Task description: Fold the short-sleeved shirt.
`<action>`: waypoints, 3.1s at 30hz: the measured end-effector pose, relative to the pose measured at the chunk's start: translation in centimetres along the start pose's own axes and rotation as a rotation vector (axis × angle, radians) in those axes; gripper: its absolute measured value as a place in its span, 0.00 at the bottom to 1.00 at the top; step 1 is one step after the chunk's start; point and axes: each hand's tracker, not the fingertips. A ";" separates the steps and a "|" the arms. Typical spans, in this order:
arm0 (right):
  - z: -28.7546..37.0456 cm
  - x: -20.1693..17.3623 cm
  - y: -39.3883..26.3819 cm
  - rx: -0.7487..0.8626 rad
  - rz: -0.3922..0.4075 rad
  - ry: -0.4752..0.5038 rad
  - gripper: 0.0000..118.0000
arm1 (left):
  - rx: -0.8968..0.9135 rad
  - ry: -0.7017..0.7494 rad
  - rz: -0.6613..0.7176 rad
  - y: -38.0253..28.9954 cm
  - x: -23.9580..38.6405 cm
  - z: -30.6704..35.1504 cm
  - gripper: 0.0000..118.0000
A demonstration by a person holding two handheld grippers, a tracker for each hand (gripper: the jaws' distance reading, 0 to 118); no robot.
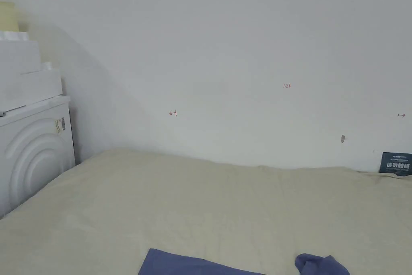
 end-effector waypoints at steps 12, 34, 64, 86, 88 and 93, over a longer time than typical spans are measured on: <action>1.6 -1.7 -3.6 -0.084 -0.067 0.017 0.00 | -0.081 0.001 -0.065 -3.5 1.9 2.2 0.00; 0.5 -1.1 -4.3 -0.152 -0.089 0.027 0.00 | -0.365 0.021 -0.050 -8.6 -3.5 -10.8 0.69; -9.4 5.4 -6.9 -0.252 -0.130 -0.104 0.88 | -0.544 0.058 0.024 -14.4 -4.0 -25.3 0.09; -19.2 10.8 -9.8 -0.545 -0.309 -0.172 0.05 | -0.513 0.037 0.115 -10.9 -4.0 -22.3 0.08; -18.3 11.3 -9.2 -0.531 -0.329 -0.156 0.05 | -0.489 0.028 0.152 -10.3 -4.9 -21.0 0.07; -15.5 11.2 -7.8 -0.516 -0.302 -0.135 0.05 | -0.480 0.010 0.183 -10.0 -6.3 -16.4 0.07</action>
